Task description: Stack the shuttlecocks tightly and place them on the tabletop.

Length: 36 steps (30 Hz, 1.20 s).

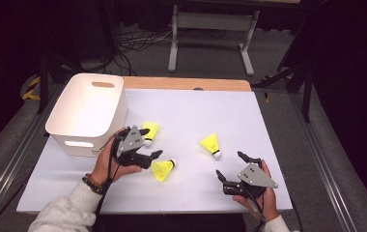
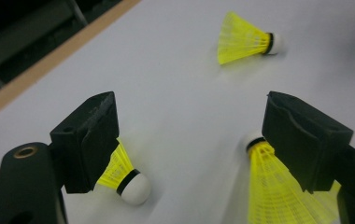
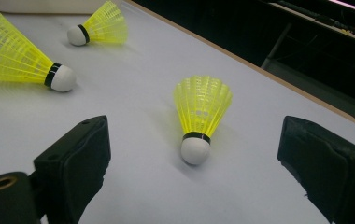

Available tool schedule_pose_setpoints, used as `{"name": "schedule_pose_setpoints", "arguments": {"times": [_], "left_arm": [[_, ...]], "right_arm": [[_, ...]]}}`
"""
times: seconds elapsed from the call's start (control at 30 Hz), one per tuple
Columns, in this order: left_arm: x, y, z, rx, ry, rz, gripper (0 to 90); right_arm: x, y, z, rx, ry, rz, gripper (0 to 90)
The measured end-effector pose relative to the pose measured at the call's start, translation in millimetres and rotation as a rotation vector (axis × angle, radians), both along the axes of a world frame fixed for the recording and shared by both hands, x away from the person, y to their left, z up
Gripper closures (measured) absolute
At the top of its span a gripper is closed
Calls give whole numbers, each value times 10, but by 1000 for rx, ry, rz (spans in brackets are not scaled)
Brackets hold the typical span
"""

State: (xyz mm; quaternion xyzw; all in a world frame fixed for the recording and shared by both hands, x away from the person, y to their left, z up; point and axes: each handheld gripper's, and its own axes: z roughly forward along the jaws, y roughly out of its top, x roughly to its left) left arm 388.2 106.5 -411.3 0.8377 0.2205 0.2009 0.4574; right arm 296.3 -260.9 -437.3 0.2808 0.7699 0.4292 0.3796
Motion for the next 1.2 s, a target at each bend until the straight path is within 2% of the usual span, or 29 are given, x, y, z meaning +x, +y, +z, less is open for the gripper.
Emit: {"name": "schedule_pose_setpoints", "arguments": {"times": [0.07, 0.1, 0.13, 0.2, 0.23, 0.27, 0.33, 0.4, 0.47, 0.5, 0.53, 0.57, 0.6, 0.63, 0.67, 0.7, 0.77, 0.83, 0.97, 1.03, 1.07, 1.1, 1.2], "left_arm": [[211, -74, -14, 50, 48, 81, 196], [277, -94, -23, 54, 79, 95, 193], [378, -125, -34, 87, 108, 137, 189], [489, -149, -52, 118, 133, 191, 188], [564, -152, -69, 121, 170, 199, 187], [603, -152, -80, 122, 183, 210, 181], [709, -152, -107, 130, 207, 233, 181], [763, -161, -125, 145, 211, 257, 166], [834, -164, -148, 154, 265, 292, 158], [869, -159, -159, 149, 282, 326, 155], [898, -158, -173, 143, 321, 344, 155], [918, -164, -190, 148, 356, 341, 147], [918, -164, -190, 148, 356, 341, 143], [947, -185, -223, 180, 380, 345, 143], [967, -193, -252, 194, 394, 362, 145], [981, -191, -271, 192, 410, 358, 153], [1005, -178, -300, 192, 433, 364, 197], [1019, -162, -322, 184, 454, 353, 303], [1026, -170, -316, 173, 445, 338, 401], [1018, -188, -272, 180, 412, 327, 433], [1018, -188, -272, 180, 412, 327, 435], [1014, -195, -243, 194, 388, 326, 435], [1002, -184, -163, 155, 348, 289, 450]], "right_arm": [[10, 2, -14, -11, 9, 4, 101], [12, 9, -22, -15, 10, 6, 101], [12, 12, -25, -20, 12, 9, 101], [10, 26, -30, -28, 16, 16, 101], [10, 32, -34, -35, 15, 19, 102], [9, 39, -41, -37, 18, 24, 102], [10, 45, -53, -47, 21, 27, 102], [19, 58, -74, -66, 30, 34, 103], [22, 64, -78, -65, 36, 38, 103], [23, 68, -80, -66, 39, 42, 103], [22, 78, -82, -71, 41, 46, 103], [21, 87, -85, -73, 44, 52, 104], [21, 91, -87, -72, 48, 56, 104], [21, 91, -87, -72, 48, 56, 104], [25, 97, -94, -78, 52, 60, 104], [29, 100, -102, -84, 58, 61, 104], [36, 100, -113, -90, 66, 64, 104], [40, 98, -122, -84, 75, 67, 104], [46, 98, -127, -90, 81, 73, 107], [48, 100, -131, -96, 84, 77, 107], [48, 100, -131, -96, 84, 77, 107], [47, 105, -134, -99, 85, 78, 107], [49, 108, -137, -102, 85, 84, 107]]}}
